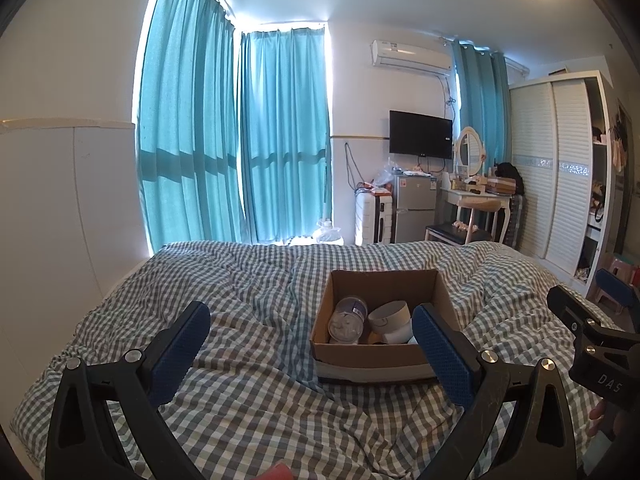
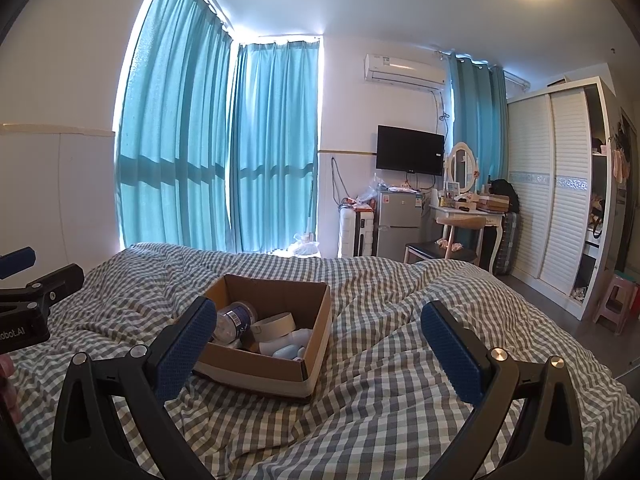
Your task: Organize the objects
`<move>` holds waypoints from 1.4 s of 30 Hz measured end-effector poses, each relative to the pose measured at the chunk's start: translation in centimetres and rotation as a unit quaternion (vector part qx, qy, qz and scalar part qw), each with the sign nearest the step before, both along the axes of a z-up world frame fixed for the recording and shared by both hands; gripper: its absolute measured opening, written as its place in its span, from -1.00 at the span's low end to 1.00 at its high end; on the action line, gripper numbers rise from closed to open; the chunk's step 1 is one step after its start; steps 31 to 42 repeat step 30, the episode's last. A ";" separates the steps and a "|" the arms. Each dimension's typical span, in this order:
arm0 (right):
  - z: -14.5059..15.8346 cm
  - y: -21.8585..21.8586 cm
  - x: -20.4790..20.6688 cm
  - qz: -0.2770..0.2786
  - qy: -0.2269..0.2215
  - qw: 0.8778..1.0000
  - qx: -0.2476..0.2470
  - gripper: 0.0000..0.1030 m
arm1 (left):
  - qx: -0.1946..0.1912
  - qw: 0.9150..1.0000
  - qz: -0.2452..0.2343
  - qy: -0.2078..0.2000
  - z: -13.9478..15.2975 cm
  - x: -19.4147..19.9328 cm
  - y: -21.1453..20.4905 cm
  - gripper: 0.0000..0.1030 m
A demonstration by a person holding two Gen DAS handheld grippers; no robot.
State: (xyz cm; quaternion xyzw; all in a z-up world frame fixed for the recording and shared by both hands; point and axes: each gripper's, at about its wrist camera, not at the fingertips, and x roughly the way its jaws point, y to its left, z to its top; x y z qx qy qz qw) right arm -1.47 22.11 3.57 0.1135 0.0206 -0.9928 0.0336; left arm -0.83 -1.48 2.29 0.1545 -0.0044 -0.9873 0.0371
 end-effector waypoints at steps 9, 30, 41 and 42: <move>-0.3 -0.2 -0.1 -0.001 -0.005 1.000 0.003 0.99 | 0.001 1.000 0.004 -0.003 -0.1 -0.1 -0.1 1.00; -0.5 -0.2 -0.2 0.000 -0.007 1.000 0.008 0.99 | -0.002 1.000 0.008 -0.005 -0.5 -0.3 -0.2 1.00; -0.5 -0.2 -0.2 0.000 -0.007 1.000 0.008 0.99 | -0.002 1.000 0.008 -0.005 -0.5 -0.3 -0.2 1.00; -0.5 -0.2 -0.2 0.000 -0.007 1.000 0.008 0.99 | -0.002 1.000 0.008 -0.005 -0.5 -0.3 -0.2 1.00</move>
